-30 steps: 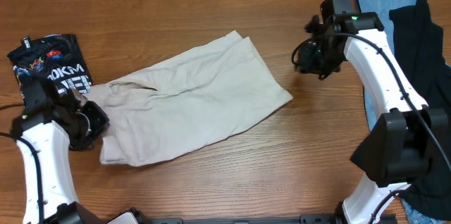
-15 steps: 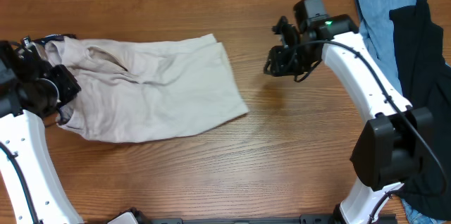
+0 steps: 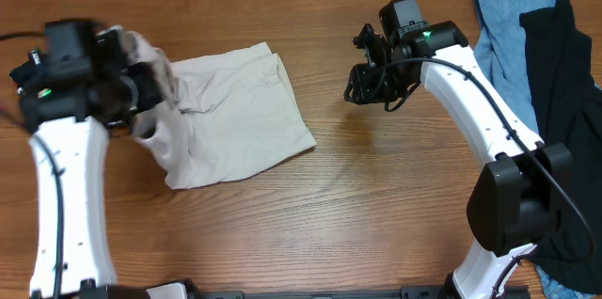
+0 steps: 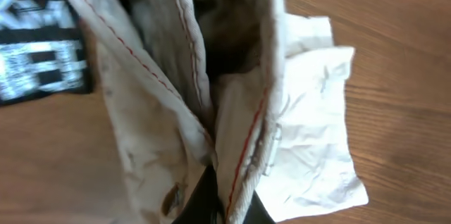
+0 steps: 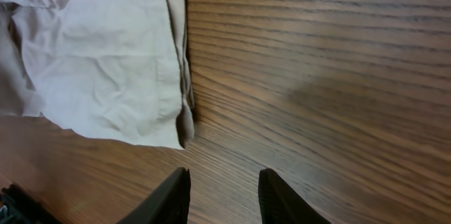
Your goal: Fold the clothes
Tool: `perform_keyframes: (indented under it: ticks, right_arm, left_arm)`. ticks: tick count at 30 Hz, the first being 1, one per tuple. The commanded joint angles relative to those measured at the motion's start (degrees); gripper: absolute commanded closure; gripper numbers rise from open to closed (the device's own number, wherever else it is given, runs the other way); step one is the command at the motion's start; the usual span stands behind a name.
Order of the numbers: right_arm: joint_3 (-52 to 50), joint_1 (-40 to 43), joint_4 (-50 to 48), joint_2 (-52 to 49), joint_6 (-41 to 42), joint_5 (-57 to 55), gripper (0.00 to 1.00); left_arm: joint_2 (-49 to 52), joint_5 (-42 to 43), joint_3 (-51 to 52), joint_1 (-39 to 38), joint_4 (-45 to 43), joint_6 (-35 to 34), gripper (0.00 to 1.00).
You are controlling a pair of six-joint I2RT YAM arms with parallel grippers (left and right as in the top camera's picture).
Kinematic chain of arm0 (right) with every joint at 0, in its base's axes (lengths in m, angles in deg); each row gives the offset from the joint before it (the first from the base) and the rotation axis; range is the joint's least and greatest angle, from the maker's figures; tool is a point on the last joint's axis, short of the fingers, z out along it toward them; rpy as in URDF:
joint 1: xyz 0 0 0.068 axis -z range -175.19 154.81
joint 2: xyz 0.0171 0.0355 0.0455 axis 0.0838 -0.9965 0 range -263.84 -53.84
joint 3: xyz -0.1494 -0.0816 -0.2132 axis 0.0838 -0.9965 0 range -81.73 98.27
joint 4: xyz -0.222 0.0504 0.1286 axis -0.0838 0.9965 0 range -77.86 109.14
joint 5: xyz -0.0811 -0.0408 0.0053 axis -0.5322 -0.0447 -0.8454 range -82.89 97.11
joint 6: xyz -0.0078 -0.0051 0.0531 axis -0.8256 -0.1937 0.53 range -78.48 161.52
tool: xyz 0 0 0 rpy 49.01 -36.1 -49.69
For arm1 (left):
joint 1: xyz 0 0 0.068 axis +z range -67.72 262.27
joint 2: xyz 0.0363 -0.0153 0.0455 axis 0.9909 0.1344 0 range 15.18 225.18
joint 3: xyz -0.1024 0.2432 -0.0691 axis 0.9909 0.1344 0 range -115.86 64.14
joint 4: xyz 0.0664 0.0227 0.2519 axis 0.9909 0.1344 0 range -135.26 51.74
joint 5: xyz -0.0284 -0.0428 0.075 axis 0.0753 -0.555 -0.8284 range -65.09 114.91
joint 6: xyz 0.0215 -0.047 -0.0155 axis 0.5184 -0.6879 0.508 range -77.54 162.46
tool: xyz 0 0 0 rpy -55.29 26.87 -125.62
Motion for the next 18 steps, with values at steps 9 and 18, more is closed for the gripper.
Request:
perform_keyframes:
  ticks: [9, 18]
  right_arm:
    - [-0.1, 0.3, 0.6, -0.2, 2.2, -2.5, 0.66]
    - [-0.1, 0.3, 0.6, -0.2, 3.2, -2.5, 0.66]
  left_arm:
    - [10.3, -1.1, -1.8, -13.1, -3.5, -5.3, 0.96]
    - [14.7, 7.9, -1.8, -19.9, -10.7, -6.3, 0.96]
